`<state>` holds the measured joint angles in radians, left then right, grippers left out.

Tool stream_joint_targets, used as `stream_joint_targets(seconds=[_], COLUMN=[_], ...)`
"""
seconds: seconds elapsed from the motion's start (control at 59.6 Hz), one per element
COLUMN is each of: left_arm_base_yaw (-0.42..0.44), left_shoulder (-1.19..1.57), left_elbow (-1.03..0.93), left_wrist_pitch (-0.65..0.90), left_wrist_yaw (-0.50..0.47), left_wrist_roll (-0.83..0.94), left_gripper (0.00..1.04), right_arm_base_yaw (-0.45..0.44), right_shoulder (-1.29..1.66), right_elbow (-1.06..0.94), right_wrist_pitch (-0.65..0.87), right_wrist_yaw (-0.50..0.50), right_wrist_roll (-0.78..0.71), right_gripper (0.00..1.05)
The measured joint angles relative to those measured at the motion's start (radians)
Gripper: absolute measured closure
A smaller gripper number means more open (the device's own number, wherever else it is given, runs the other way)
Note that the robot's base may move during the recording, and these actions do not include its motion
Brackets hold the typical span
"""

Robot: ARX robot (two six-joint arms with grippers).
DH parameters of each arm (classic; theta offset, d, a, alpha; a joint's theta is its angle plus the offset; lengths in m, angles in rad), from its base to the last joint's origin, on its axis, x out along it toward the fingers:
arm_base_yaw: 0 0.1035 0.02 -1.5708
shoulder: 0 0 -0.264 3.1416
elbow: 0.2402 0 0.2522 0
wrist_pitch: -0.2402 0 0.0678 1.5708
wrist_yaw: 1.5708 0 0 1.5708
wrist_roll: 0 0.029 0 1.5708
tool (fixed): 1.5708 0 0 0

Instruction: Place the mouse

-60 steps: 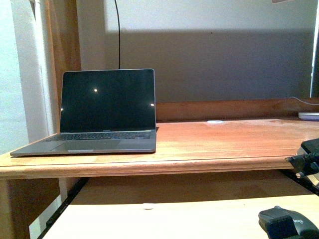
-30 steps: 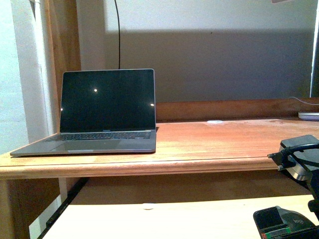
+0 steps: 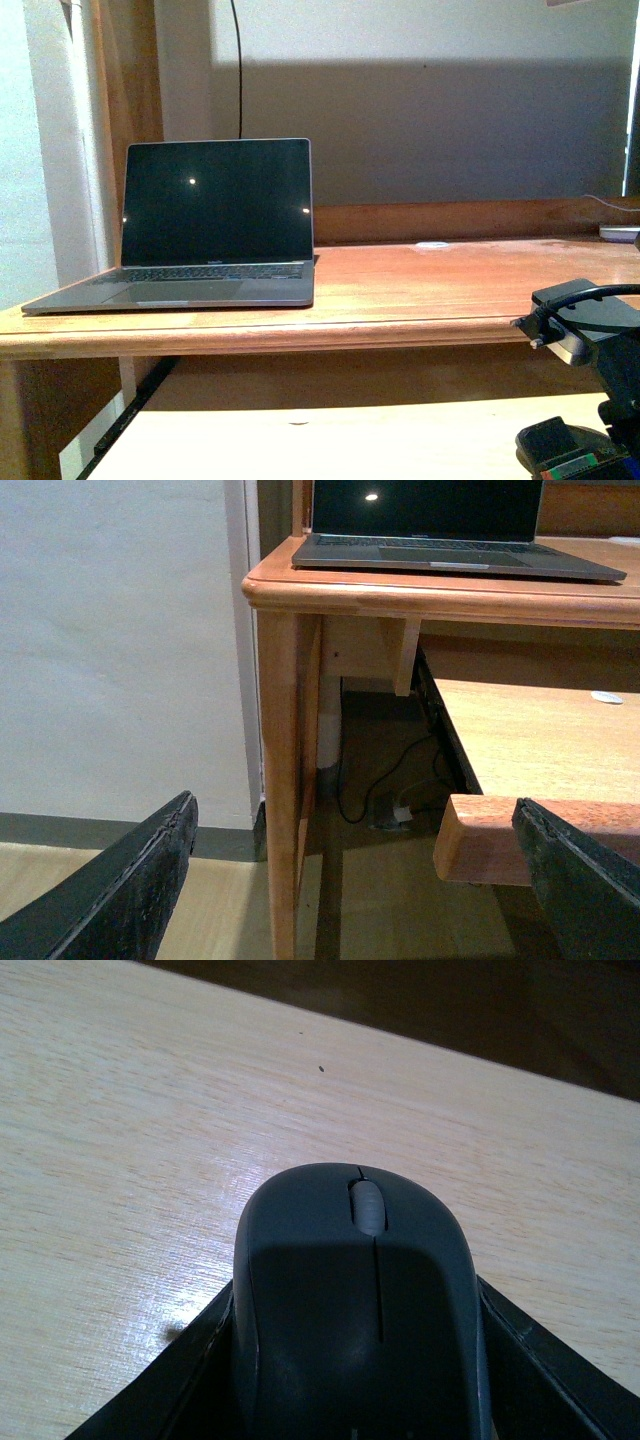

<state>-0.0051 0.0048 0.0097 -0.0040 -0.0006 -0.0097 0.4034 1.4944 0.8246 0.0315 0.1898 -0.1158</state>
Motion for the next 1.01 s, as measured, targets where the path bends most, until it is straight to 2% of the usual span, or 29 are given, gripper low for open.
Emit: stream_joint_targets(seconds=[0.269,0.487,0.654,1.007], left_arm_base_yaw=[0.0,0.0,0.0,0.0], left_shoulder=[0.0,0.0,0.0,0.0], left_elbow=[0.0,0.0,0.0,0.0], left_wrist_pitch=[0.0,0.0,0.0,0.0], left_wrist_yaw=[0.0,0.0,0.0,0.0], left_wrist_roll=[0.0,0.0,0.0,0.0], left_gripper=[0.08,0.08,0.08,0.08], right_arm_base_yaw=[0.0,-0.008,0.008,0.127], right_shoulder=[-0.024,-0.146,-0.134,0.224], right_elbow=[0.018,0.066,0.256,0.705], right_wrist_pitch=[-0.048,-0.112,-0.148,-0.168], right_wrist_yaw=[-0.007,-0.067,-0.04,0.081], right_wrist_roll=[0.025,0.112,0.166,0.175], right_gripper=[0.47,0.47,0.47,0.47])
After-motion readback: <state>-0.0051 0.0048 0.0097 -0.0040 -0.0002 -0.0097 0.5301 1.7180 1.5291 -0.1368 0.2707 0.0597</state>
